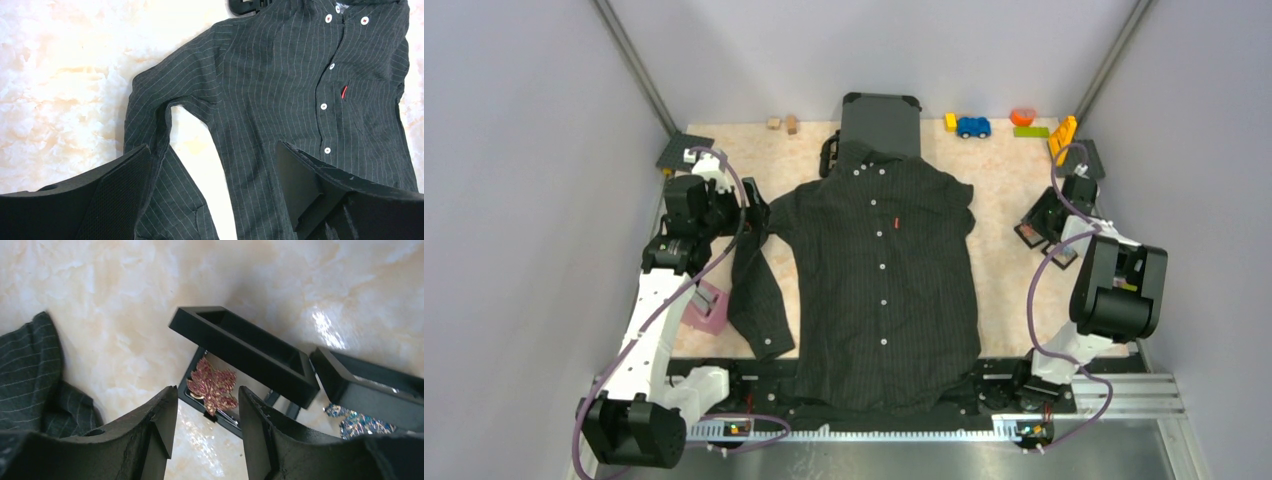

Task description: Pin the brooch onto the clothing

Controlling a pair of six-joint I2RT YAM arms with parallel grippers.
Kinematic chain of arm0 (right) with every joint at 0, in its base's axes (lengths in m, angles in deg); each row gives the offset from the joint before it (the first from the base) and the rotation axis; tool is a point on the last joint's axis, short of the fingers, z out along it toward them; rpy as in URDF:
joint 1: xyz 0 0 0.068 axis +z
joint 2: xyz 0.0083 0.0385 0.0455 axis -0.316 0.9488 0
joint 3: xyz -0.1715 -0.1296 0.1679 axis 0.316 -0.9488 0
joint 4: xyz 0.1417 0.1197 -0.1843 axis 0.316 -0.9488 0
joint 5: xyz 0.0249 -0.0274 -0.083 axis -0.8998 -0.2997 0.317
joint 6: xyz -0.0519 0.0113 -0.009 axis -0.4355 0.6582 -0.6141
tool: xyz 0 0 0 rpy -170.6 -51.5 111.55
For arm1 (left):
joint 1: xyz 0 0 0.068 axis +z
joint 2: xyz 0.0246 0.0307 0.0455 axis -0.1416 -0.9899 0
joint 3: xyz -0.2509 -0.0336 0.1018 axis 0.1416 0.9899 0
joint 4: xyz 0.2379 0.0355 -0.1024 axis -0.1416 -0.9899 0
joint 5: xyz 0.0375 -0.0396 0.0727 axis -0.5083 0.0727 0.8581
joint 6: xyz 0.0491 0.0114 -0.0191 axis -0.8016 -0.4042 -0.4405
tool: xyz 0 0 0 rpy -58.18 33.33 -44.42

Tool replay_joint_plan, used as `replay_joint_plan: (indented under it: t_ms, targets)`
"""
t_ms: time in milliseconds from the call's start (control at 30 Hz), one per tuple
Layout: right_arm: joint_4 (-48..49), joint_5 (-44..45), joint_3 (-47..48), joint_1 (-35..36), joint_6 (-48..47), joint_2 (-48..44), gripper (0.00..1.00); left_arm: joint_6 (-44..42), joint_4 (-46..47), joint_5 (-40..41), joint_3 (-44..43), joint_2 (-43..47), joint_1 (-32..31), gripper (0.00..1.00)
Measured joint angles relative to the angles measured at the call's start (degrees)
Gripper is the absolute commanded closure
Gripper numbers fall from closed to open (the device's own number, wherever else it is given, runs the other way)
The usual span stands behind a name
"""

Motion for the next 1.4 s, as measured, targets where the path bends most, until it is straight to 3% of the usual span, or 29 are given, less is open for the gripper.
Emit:
replay_joint_plan:
  t_ms: [300, 833, 1400]
  targets:
    - [2.0, -1.3, 1.1, 0.0, -0.4, 2.5, 0.57, 0.0, 0.0, 0.0, 0.2, 0.0, 0.0, 0.02]
    - [0.6, -0.4, 1.4, 0.0, -0.8, 3.0, 0.57, 0.0, 0.0, 0.0, 0.4, 0.1, 0.0, 0.02]
    - [0.8, -2.2, 2.6, 0.0, -0.9, 3.8, 0.83, 0.0, 0.0, 0.0, 0.4, 0.1, 0.0, 0.02]
